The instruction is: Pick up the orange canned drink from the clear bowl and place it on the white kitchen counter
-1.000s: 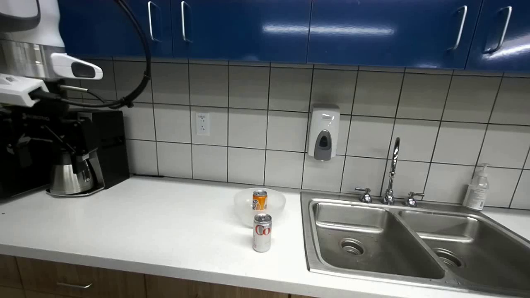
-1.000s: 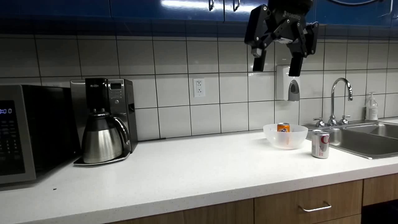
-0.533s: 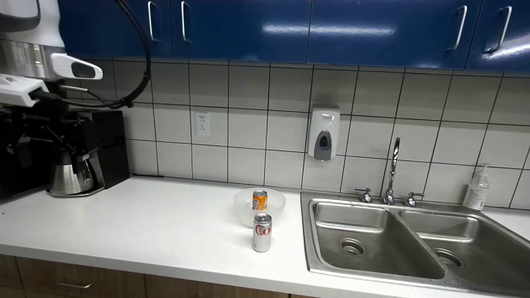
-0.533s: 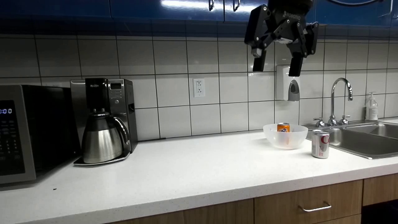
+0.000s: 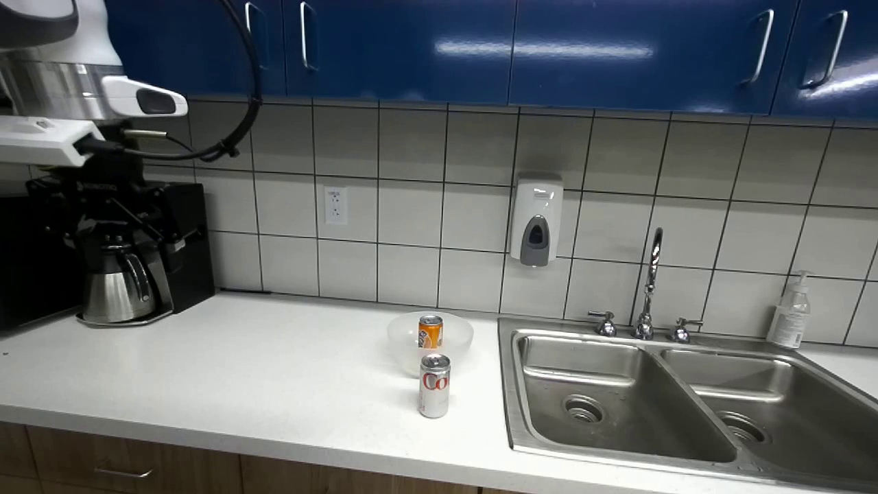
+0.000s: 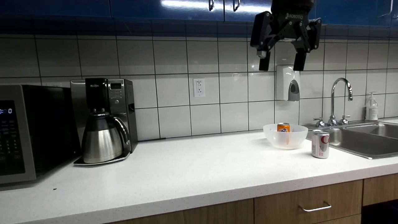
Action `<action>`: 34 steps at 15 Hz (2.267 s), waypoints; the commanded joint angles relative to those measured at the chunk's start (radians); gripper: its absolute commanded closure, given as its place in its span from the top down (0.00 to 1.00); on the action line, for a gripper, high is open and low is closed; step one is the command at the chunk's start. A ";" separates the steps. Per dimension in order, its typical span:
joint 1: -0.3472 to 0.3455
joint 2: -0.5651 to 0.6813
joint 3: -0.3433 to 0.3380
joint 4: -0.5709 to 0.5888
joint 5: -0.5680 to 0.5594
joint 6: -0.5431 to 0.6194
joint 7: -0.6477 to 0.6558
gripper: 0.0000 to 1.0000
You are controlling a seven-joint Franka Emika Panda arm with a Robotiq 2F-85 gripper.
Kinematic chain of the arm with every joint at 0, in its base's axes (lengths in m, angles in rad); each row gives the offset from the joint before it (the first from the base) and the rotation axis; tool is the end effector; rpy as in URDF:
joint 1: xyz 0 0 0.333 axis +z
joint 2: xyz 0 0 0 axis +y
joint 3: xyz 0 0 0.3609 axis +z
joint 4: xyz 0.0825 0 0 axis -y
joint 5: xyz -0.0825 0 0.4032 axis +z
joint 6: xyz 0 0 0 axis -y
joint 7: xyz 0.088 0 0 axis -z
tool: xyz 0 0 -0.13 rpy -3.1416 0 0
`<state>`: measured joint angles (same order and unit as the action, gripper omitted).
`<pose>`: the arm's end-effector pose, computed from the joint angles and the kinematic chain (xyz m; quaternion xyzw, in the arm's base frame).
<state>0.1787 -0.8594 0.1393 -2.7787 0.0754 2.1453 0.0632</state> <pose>0.2874 0.0984 0.4615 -0.9894 -0.0916 -0.1126 0.0000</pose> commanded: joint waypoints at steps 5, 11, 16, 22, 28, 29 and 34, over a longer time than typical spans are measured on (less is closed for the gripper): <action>-0.125 0.073 -0.017 0.001 -0.084 0.143 0.023 1.00; -0.225 0.192 -0.043 -0.001 -0.135 0.320 0.028 1.00; -0.293 0.329 -0.099 -0.004 -0.176 0.490 0.000 1.00; -0.339 0.547 -0.164 0.058 -0.188 0.654 -0.021 1.00; -0.329 0.726 -0.215 0.180 -0.169 0.711 -0.044 1.00; -0.327 0.750 -0.223 0.203 -0.165 0.712 -0.048 1.00; -0.319 0.877 -0.256 0.327 -0.129 0.716 -0.074 1.00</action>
<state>-0.1460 -0.0698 -0.0997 -2.5383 -0.0874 2.8507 0.0339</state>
